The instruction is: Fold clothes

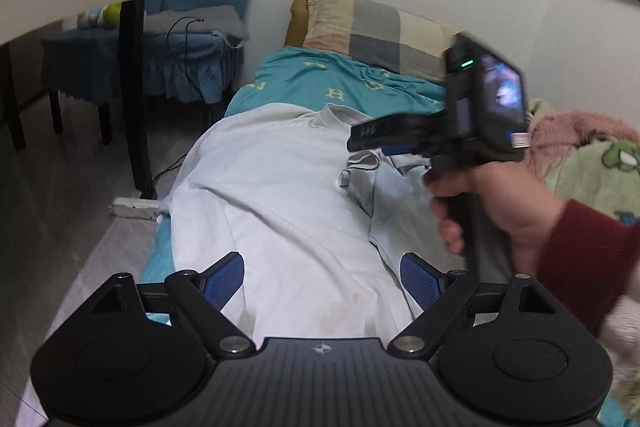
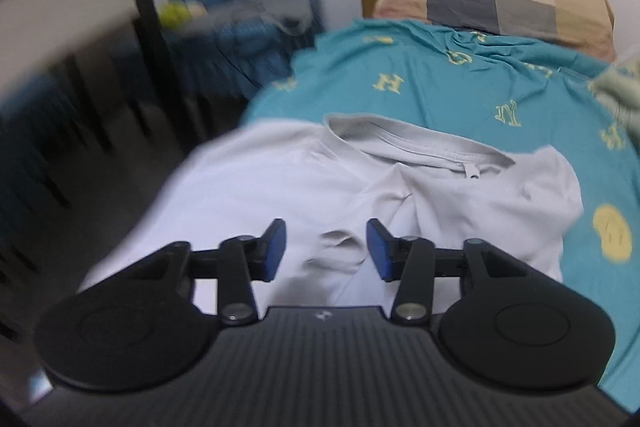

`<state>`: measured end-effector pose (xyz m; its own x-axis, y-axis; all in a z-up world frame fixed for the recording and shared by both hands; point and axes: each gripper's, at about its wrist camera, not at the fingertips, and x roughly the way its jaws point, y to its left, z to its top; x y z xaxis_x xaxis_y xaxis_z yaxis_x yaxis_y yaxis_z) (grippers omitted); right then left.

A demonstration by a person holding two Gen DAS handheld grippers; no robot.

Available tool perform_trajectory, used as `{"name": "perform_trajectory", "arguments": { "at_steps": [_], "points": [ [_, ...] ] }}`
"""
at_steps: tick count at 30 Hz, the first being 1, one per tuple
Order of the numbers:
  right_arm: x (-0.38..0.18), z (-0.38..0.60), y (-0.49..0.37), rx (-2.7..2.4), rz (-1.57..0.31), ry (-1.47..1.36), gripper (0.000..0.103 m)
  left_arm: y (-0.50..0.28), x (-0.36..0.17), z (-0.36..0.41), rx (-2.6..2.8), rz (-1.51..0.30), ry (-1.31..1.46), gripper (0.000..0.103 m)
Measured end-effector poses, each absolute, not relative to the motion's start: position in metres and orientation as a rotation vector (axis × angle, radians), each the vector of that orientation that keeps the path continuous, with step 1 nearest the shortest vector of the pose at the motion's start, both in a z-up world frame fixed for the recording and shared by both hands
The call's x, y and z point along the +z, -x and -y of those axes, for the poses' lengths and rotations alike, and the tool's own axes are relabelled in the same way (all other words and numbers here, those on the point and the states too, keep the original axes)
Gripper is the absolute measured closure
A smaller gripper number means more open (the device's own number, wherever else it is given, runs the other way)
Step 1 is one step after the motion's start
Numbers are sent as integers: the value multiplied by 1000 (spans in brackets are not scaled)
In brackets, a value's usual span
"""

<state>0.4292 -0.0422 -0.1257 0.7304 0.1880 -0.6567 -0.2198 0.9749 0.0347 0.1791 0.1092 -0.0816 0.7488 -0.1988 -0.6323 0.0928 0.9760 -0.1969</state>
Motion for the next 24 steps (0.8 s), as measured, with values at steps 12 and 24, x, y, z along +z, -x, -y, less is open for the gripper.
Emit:
{"name": "perform_trajectory", "arguments": {
  "at_steps": [12,24],
  "points": [
    [-131,40,-495,130,-653,-90,97,-184,-93,-135,-129,-738,282,16],
    [-125,47,-467,162,-629,-126,93,-193,-97,-126,-84,-740,198,16]
  ]
}}
